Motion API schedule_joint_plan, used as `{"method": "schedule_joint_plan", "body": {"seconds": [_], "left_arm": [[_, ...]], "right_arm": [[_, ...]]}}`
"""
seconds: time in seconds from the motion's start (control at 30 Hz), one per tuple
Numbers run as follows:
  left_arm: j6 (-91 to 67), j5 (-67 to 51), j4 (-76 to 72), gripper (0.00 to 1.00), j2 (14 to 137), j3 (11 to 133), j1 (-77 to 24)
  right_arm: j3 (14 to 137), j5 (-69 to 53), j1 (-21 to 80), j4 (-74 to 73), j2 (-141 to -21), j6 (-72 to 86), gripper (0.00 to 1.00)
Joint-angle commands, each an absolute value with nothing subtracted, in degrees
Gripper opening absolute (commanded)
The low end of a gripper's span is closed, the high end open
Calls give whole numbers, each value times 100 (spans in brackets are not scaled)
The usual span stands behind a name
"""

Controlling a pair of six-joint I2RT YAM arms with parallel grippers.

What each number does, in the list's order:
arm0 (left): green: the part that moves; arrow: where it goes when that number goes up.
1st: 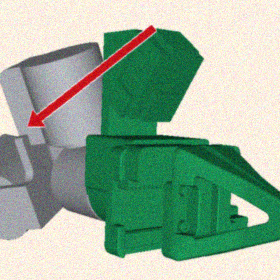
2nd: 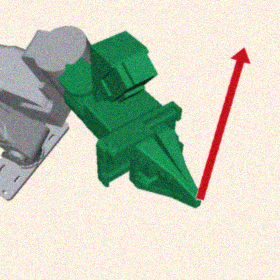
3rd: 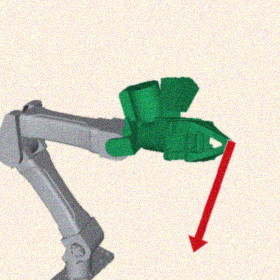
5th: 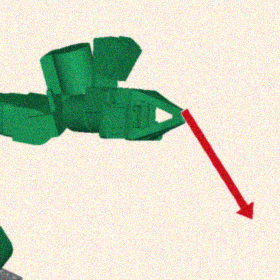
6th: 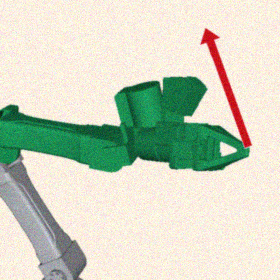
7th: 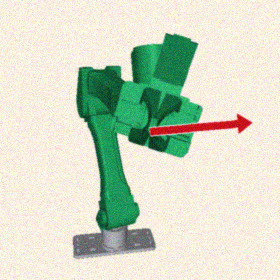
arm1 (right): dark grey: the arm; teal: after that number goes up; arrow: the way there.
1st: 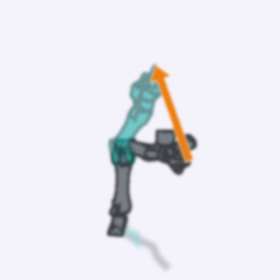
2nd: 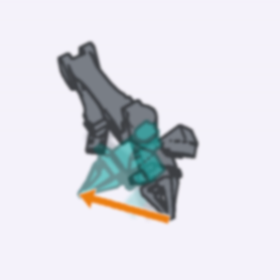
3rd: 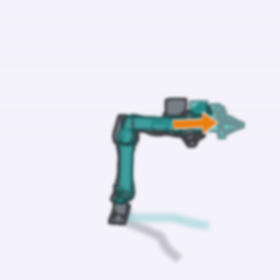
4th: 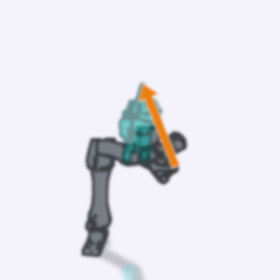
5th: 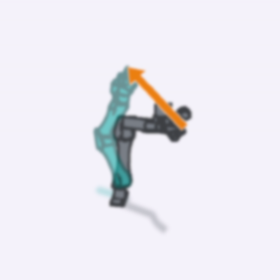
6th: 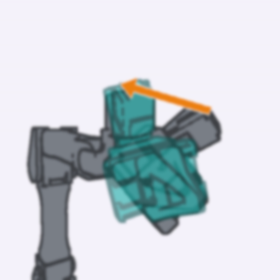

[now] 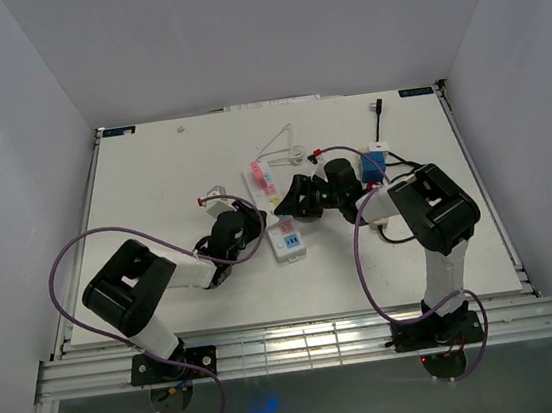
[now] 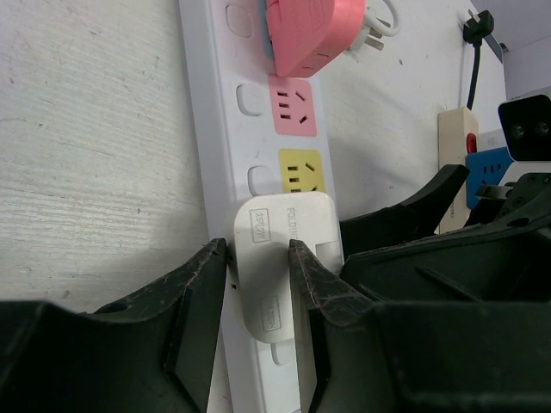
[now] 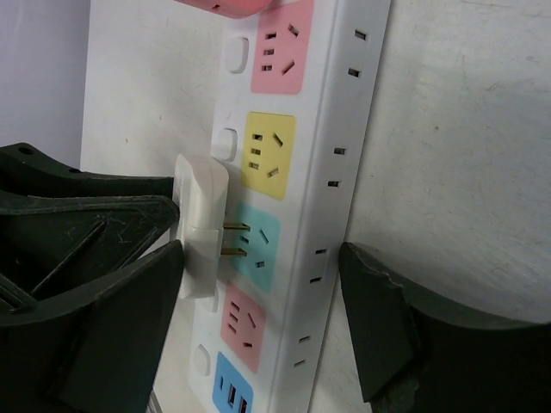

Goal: Insert the plug
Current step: Insert the plug into the socket.

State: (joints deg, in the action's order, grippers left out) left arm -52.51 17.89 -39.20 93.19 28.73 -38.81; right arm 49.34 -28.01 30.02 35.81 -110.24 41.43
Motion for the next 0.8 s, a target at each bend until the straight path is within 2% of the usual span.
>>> {"method": "schedule_joint_plan", "body": {"seconds": [0.0,0.07,0.1,0.2,0.33,0.43,0.53,0.77], "left_arm": [[-5133,1433,-3322,45,9518,2918,-4043],[-5159,1433,-3322,45,9545,2900,-4043],[-5168,1424,-3322,45,9554,2909,-4043],[-5159,1424,-3314,45,9580,2918,-4043],[-5203,1485,-3313,45,9563,2874,-4025],[-5326,1529,-3313,45,9528,2743,-3973],[-5405,1407,-3357,45,9492,2611,-3832],[-5388,1257,-3471,45,9474,2470,-3683]], "right_arm": [[5185,-2882,3147,3410,-11127,3999,83],[5115,-2883,3173,3577,-11092,4025,91],[5141,-2874,3182,3534,-11092,4008,91],[5317,-2795,3199,3208,-11171,3885,81],[5370,-2768,3234,3137,-11250,3876,75],[5335,-2821,3226,3234,-11250,3893,75],[5317,-2909,3226,3348,-11250,3928,80],[5352,-2953,3234,3393,-11355,3955,70]]}}
